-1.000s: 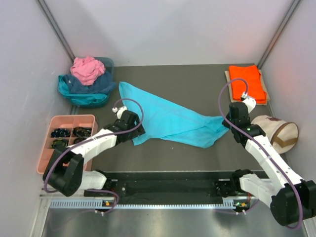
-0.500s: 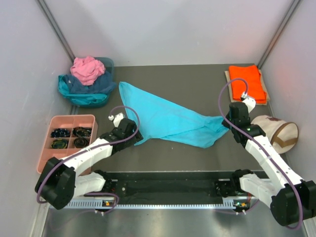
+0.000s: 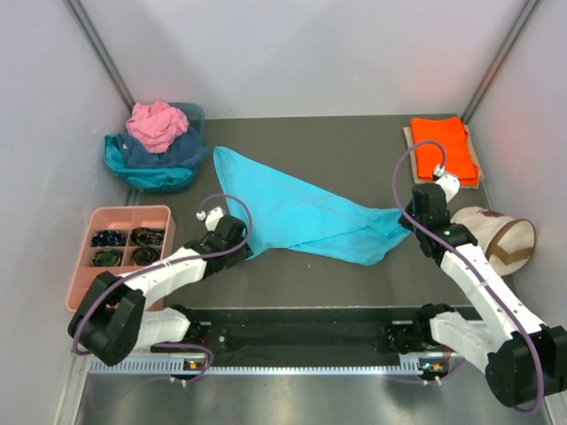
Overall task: Fold and stack the t-shirts
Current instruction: Flatten the tshirt out
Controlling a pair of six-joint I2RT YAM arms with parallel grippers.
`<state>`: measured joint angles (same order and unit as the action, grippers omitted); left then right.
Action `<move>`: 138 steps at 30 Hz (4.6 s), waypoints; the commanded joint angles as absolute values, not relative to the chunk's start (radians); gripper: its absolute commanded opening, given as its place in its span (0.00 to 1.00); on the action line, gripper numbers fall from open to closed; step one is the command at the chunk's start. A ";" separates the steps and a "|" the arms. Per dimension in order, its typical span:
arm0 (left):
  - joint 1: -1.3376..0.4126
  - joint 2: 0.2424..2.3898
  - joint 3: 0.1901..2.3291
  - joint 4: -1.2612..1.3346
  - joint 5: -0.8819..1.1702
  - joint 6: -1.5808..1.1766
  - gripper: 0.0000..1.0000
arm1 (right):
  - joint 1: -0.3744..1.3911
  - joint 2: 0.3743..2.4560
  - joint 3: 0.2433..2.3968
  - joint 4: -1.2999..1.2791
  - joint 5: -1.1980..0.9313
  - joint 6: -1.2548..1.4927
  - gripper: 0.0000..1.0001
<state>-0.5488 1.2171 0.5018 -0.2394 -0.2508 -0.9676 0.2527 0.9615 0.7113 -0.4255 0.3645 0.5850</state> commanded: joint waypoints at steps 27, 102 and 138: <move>-0.548 1.183 0.848 -0.334 -0.466 -0.746 0.00 | 0.258 0.922 0.736 -0.433 0.376 0.575 0.00; -0.307 1.060 1.517 -0.378 -0.126 -0.384 0.00 | 0.256 0.790 1.523 -0.654 0.086 0.377 0.00; -0.261 0.945 1.531 -0.479 -0.064 -0.417 0.00 | 0.256 0.821 1.867 -0.480 -0.043 0.362 0.00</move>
<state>-0.2630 1.0130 1.5036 -0.4446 -0.0818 -0.3912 0.2531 0.8291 1.8328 -0.4801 -0.0113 0.3443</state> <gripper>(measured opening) 0.015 0.008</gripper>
